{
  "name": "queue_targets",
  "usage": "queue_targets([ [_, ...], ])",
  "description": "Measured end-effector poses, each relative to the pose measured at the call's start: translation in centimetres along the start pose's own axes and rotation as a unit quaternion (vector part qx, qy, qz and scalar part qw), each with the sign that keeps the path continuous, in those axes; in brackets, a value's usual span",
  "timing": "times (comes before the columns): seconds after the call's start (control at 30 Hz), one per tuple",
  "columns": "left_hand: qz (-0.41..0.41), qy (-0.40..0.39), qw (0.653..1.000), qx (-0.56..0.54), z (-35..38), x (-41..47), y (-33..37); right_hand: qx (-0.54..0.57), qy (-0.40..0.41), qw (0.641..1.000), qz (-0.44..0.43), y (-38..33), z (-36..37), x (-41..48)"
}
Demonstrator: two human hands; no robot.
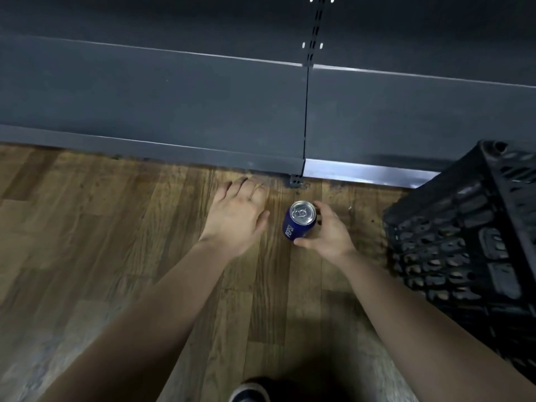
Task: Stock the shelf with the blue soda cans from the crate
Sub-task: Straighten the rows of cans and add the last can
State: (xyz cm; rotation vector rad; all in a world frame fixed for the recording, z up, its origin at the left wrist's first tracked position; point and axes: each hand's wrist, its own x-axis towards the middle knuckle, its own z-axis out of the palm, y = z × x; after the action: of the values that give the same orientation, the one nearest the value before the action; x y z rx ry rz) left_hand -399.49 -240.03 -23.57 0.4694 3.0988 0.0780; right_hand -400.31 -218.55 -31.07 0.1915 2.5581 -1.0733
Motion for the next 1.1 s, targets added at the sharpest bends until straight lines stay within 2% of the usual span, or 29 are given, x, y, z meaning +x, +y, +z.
queue_targets([
  [0.33, 0.010, -0.022, 1.000, -0.014, -0.3, -0.2, 0.3, 0.058, 0.020, 0.998, 0.029, -0.5, 1.7, 1.3],
  [0.6, -0.007, -0.016, 0.999, -0.032, -5.7, -0.1, 0.6, 0.085, 0.042, 0.995, 0.035, -4.3, -2.1, -1.1],
  [0.8, -0.003, 0.001, 0.999, -0.051, -16.8, -0.1, 2.6, 0.115, 0.051, 0.992, 0.004, -13.7, -11.2, -6.5],
  [1.1, 0.040, 0.028, 0.997, -0.055, -43.8, 0.4, 5.0, 0.144, 0.061, 0.987, -0.037, -33.2, -29.9, -17.2],
])
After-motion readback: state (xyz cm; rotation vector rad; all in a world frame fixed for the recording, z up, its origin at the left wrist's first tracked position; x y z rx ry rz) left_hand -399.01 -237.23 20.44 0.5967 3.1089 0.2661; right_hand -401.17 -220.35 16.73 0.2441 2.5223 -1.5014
